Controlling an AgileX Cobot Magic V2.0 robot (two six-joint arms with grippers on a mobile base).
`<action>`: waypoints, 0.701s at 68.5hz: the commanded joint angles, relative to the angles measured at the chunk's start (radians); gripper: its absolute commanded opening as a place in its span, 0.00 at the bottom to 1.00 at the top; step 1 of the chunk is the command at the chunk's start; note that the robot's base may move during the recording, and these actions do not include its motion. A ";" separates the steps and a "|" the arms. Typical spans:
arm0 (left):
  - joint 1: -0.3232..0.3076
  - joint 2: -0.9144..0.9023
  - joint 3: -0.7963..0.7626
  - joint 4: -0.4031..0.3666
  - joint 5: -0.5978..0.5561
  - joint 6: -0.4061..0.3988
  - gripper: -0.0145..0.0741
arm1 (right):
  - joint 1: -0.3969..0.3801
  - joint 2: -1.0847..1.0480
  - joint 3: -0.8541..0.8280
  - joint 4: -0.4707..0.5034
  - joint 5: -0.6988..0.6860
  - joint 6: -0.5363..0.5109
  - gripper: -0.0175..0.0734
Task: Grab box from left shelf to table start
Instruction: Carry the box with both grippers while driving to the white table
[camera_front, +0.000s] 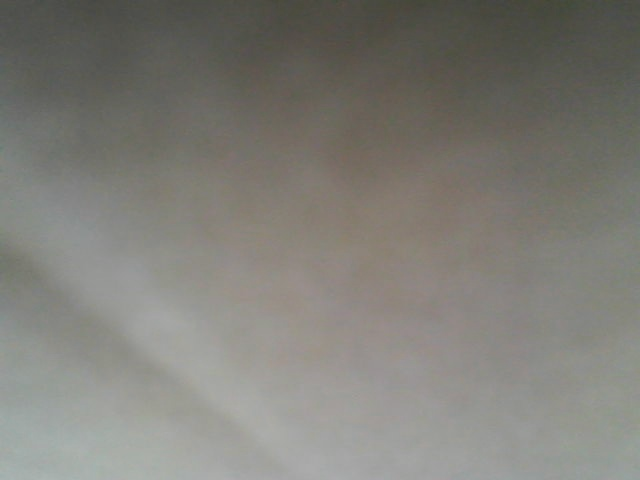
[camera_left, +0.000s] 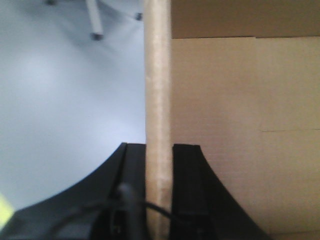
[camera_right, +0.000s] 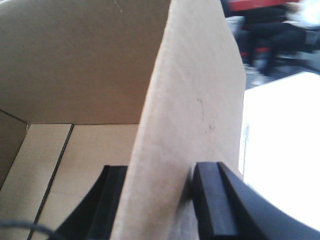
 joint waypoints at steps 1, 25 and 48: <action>-0.001 0.018 -0.003 0.095 0.078 0.007 0.06 | -0.002 0.004 -0.030 -0.024 -0.106 -0.002 0.26; -0.001 0.018 -0.003 0.095 0.078 0.007 0.06 | -0.002 0.004 -0.030 -0.024 -0.106 -0.002 0.26; -0.001 0.018 -0.003 0.095 0.078 0.007 0.06 | -0.002 0.004 -0.030 -0.024 -0.106 -0.002 0.26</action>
